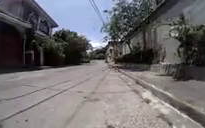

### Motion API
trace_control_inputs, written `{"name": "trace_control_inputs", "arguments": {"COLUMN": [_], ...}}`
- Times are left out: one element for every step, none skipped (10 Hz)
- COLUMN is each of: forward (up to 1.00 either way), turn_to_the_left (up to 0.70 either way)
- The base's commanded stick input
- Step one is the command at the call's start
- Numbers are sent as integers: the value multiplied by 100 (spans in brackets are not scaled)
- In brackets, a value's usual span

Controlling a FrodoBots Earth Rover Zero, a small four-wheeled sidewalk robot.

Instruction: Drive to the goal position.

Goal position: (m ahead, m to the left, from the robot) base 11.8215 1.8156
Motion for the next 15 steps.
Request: {"name": "trace_control_inputs", "arguments": {"forward": [100, 100, 100, 100, 100, 100, 100, 100, 100, 100, 100, 100, 100, 100, 100], "turn_to_the_left": [2, 2, 2, 2, 2, 2, 2, 2, 2, 2, 2, 2, 2, 2, 2]}}
